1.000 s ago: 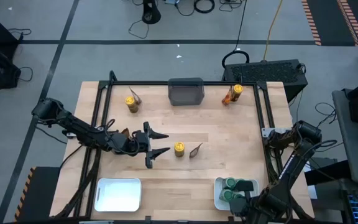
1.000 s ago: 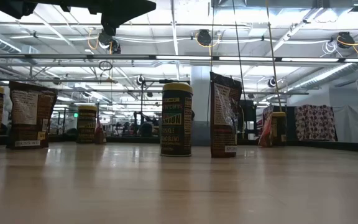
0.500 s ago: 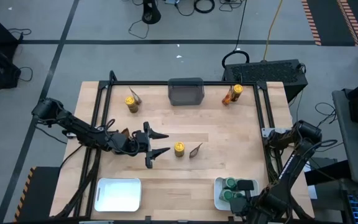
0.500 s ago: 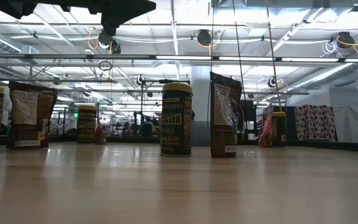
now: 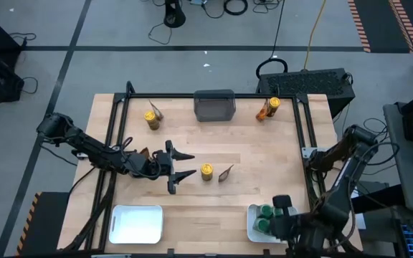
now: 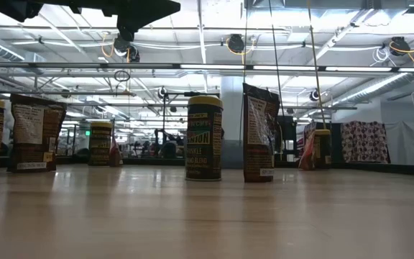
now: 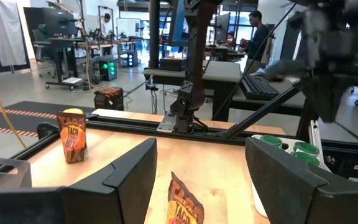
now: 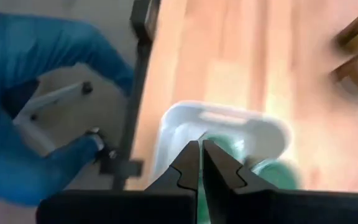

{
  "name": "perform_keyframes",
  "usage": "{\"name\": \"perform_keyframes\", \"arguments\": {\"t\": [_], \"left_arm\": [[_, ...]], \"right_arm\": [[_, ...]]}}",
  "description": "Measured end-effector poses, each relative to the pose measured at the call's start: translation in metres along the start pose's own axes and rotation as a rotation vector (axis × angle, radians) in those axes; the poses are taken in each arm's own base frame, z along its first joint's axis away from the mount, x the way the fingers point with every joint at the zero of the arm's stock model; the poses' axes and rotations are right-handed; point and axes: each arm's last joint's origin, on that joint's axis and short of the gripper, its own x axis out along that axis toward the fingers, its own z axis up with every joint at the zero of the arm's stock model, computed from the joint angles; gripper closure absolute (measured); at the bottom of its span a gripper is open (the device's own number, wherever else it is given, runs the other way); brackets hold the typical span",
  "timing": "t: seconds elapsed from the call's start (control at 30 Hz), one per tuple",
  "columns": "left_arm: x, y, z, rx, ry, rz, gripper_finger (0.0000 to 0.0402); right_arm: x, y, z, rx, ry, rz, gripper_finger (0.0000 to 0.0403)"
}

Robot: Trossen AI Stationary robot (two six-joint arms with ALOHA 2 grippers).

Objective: Sort spices by type
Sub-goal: Put the bottom right yellow seasoning bottle into the gray bin

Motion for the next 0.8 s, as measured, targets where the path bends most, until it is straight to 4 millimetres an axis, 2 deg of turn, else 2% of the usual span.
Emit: {"name": "perform_keyframes", "arguments": {"t": [0.23,0.47,0.57,0.63,0.8], "left_arm": [[0.000,-0.002,-0.002,-0.030,0.026,-0.048,0.0153],[-0.001,0.000,-0.012,-0.013,0.113,-0.030,0.0153],[0.001,0.004,-0.015,-0.012,0.152,-0.030,0.0153],[0.002,0.007,-0.018,-0.025,0.180,-0.032,0.0153],[0.014,0.024,-0.015,-0.068,0.320,0.005,0.0153]], "right_arm": [[-0.019,-0.032,0.019,-0.158,-0.119,-0.088,0.0403],[-0.030,-0.095,0.025,-0.120,-0.222,-0.075,0.0403],[-0.028,-0.122,0.023,-0.112,-0.307,-0.004,0.0403],[-0.025,-0.139,0.019,-0.096,-0.370,-0.016,0.0403],[-0.008,-0.167,0.005,-0.029,-0.488,-0.064,0.0403]]}}
